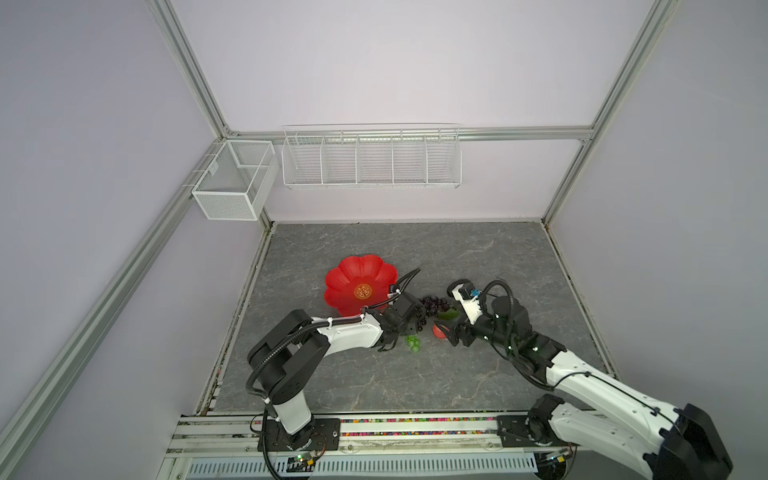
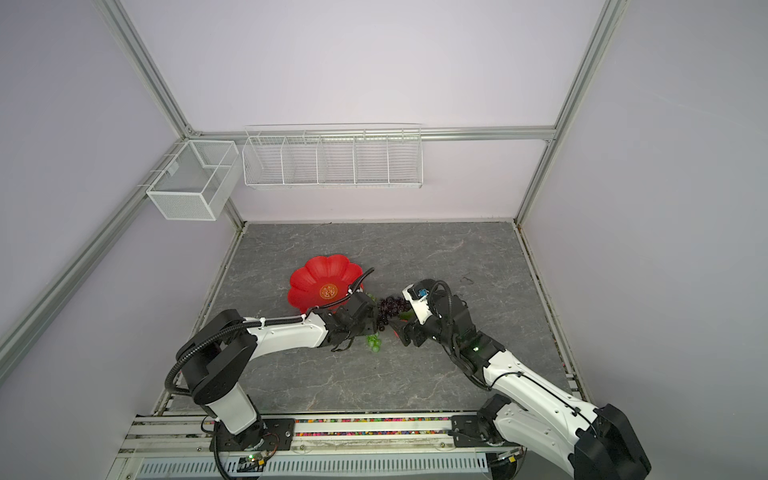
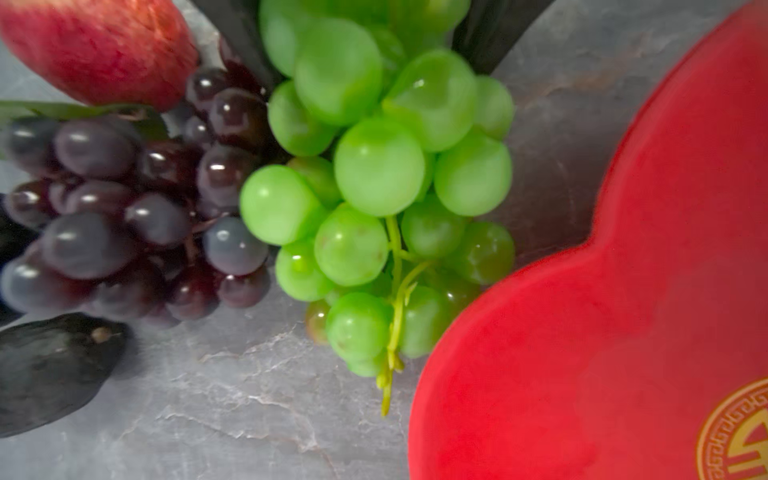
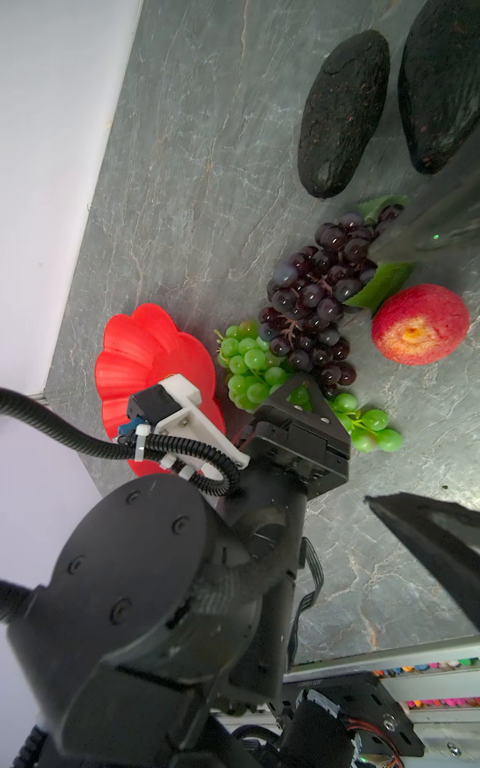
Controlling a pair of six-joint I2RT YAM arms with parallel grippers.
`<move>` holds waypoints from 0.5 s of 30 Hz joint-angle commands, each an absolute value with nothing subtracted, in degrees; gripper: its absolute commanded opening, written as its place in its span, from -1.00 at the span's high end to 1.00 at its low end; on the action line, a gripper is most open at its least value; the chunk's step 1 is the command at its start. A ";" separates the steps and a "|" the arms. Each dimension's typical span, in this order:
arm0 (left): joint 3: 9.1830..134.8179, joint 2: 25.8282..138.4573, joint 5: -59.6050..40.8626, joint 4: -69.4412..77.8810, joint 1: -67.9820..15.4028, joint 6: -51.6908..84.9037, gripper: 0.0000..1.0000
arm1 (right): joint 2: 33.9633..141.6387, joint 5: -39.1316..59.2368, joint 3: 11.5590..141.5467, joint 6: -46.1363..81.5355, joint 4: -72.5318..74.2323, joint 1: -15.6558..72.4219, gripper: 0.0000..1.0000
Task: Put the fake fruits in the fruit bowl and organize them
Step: 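Lower the left gripper onto the green grapes and close it, then carry the green grapes with the left gripper into the red bowl and release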
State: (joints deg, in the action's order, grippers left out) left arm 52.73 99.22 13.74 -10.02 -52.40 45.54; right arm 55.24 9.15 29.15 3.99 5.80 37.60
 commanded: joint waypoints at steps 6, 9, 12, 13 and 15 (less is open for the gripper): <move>52.10 98.02 15.75 -11.90 -52.21 47.38 0.36 | 54.99 8.88 28.34 2.81 6.31 37.80 -0.76; 48.71 94.25 15.00 -9.25 -52.21 46.64 0.51 | 55.52 8.94 28.65 2.81 6.15 37.81 -0.75; 47.87 91.53 14.24 -10.68 -52.21 44.74 0.59 | 55.71 9.00 28.74 2.81 6.17 37.87 -0.76; 48.19 90.96 14.00 -12.09 -52.25 44.02 0.64 | 55.77 8.86 28.74 2.81 6.11 37.84 -0.75; 48.18 89.68 13.31 -13.06 -52.27 42.61 0.66 | 55.81 8.79 28.74 2.82 6.08 37.83 -0.75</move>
